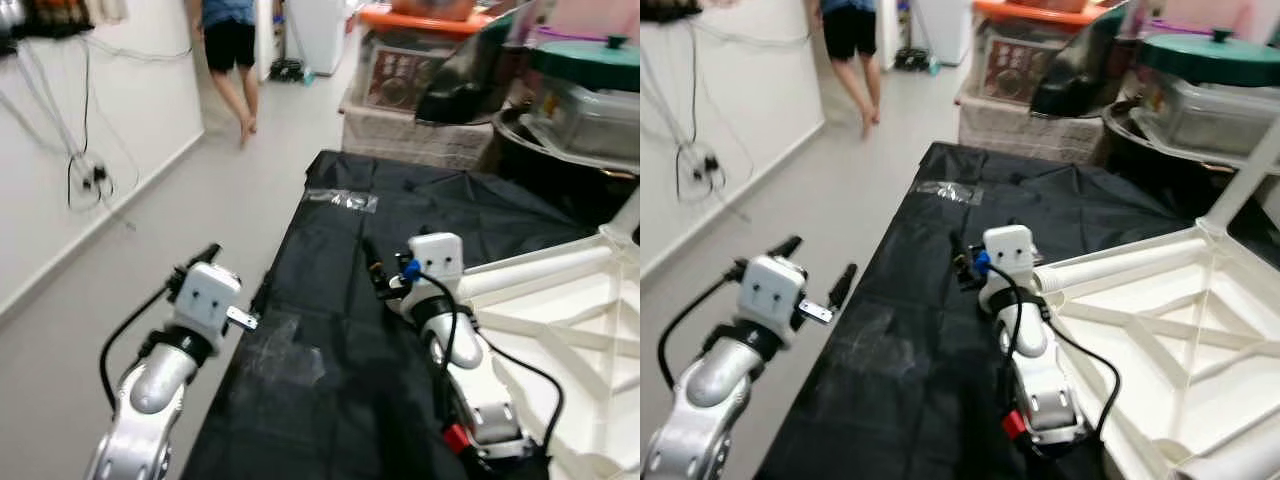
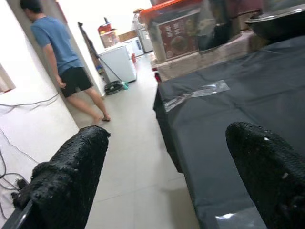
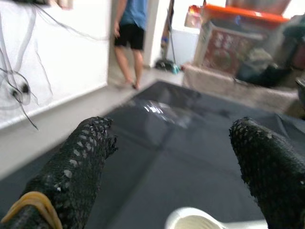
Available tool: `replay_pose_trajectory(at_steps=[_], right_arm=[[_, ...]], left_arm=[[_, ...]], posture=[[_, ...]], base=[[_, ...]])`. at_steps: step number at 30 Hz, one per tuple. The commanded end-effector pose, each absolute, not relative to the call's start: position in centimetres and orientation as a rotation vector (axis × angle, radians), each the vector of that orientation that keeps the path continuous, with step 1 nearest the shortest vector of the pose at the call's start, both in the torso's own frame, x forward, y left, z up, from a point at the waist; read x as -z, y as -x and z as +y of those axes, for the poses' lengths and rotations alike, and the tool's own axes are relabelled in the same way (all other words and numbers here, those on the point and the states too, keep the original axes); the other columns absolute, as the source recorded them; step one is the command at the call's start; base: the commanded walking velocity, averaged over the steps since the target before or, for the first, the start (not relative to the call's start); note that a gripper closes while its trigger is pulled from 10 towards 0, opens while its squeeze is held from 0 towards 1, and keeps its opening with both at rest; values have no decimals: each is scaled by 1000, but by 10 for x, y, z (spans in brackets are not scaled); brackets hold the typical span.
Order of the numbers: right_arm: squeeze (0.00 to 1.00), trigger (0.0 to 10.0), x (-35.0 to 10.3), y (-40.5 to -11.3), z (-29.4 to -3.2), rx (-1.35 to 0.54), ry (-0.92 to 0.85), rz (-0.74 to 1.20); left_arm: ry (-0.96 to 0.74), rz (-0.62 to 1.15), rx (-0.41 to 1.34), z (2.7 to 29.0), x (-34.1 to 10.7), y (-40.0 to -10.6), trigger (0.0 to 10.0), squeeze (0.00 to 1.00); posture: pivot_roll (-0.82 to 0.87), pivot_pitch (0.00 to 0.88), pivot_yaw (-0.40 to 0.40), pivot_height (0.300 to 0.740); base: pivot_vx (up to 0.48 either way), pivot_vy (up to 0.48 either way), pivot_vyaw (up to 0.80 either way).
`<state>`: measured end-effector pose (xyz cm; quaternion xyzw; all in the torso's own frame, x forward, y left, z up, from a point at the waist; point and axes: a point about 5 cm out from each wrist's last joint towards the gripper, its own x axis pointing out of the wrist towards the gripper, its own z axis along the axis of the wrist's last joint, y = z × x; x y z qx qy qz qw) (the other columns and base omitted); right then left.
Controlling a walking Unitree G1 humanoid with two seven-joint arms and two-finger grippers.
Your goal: Building children table
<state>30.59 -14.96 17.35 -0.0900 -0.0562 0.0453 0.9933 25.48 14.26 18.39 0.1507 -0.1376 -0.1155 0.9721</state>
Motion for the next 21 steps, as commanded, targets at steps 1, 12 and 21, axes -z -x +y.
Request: replay_pose_trajectory(at_steps=[1, 12, 21], right_arm=[[0, 10000, -166, -305, -158, -85, 181, -59], [0, 10000, -164, -297, -202, -13, 233, 96], [0, 10000, -155, -291, -179, -118, 151, 117]], left_arm=[[-309, -261, 254, 138, -178, -254, 10000, 0], [-321, -250, 276, 135, -172, -256, 10000, 0], [-323, -247, 278, 136, -171, -256, 10000, 0]], posture=[[78, 0, -68, 740], [50, 0, -59, 740], [57, 0, -62, 740]], base=[[0, 0, 0], [0, 0, -286], [0, 0, -742]])
